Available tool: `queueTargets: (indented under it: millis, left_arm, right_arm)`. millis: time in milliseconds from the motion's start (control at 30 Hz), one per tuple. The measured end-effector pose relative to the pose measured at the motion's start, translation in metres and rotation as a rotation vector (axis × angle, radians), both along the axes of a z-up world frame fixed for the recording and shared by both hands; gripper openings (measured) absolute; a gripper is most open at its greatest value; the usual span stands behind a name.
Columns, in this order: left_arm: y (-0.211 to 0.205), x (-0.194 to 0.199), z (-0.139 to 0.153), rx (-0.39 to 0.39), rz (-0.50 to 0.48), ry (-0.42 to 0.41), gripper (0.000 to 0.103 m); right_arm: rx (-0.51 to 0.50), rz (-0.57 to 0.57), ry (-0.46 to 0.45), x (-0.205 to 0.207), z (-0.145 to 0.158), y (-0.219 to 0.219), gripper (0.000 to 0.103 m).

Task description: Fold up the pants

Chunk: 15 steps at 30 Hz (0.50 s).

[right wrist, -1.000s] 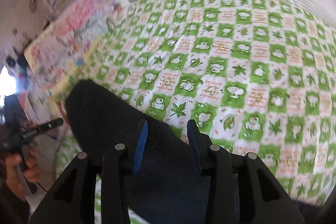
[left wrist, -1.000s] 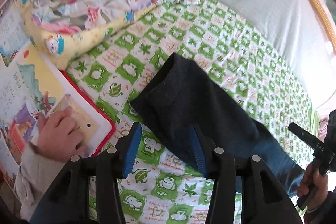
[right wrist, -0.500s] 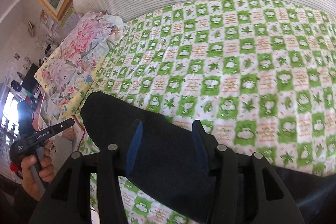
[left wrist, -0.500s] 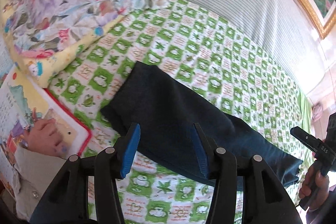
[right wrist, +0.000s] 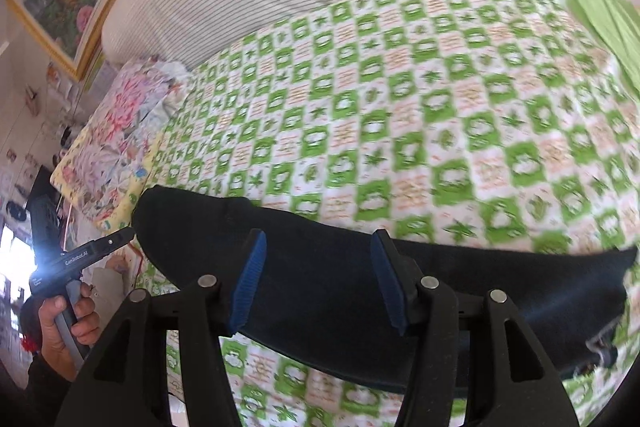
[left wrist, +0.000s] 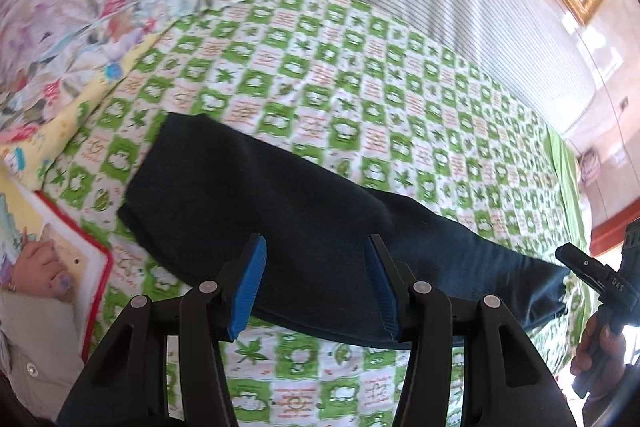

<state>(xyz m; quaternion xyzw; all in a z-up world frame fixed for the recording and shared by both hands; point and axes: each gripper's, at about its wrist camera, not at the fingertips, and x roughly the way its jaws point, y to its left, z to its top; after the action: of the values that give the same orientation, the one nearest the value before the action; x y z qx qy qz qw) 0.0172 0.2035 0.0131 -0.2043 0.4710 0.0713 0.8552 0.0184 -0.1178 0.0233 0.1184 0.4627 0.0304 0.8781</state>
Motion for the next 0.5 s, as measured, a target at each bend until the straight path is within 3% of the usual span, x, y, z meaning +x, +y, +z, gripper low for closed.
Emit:
queueTargets:
  millis: [500]
  left_arm:
    - [-0.060,0.023,0.001,-0.001,-0.147,0.017,0.056]
  right_arm:
    - [0.024,-0.173,-0.044,-0.059,0.007,-0.058,0.058]
